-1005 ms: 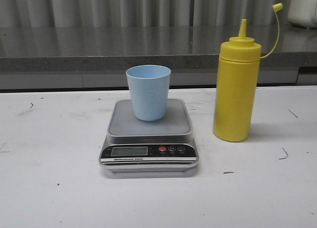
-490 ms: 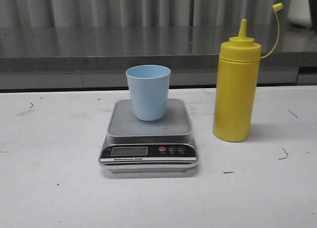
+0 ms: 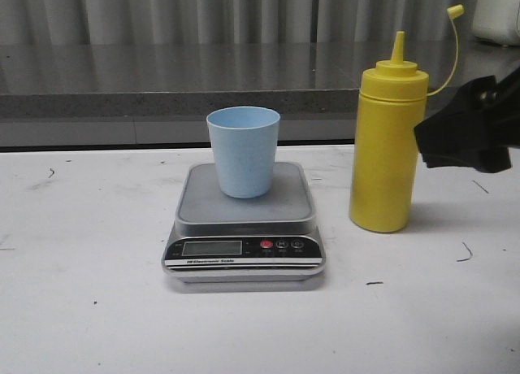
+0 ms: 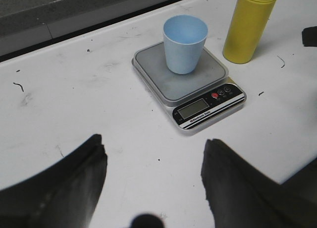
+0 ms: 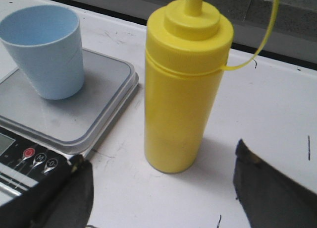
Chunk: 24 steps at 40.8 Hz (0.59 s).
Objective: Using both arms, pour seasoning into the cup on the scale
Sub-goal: 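Move the right gripper to the yellow squeeze bottle and grasp it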
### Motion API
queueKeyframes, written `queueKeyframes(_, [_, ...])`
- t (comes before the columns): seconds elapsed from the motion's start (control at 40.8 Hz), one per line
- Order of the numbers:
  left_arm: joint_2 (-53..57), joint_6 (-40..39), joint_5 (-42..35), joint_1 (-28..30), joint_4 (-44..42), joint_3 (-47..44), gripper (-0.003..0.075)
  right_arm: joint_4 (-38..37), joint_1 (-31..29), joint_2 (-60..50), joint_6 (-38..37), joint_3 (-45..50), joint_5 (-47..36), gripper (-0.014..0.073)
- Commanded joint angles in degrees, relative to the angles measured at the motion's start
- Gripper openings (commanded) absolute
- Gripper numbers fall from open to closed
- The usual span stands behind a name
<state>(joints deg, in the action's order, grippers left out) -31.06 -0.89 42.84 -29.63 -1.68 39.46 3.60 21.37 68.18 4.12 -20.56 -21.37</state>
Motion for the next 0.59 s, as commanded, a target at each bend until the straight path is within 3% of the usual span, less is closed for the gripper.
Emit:
queueKeyframes(0.0, [-0.29,0.09,-4.35,0.03,0.12,1.57,0.0419,-0.56,0.08,3.32,-0.58,-1.27,-10.48,0.0598])
queueKeyframes(0.564, [-0.29,0.09,-4.35,0.03,0.12,1.57,0.0419,0.99,-0.03,28.12,-3.57,-1.27,-46.23,0.0598])
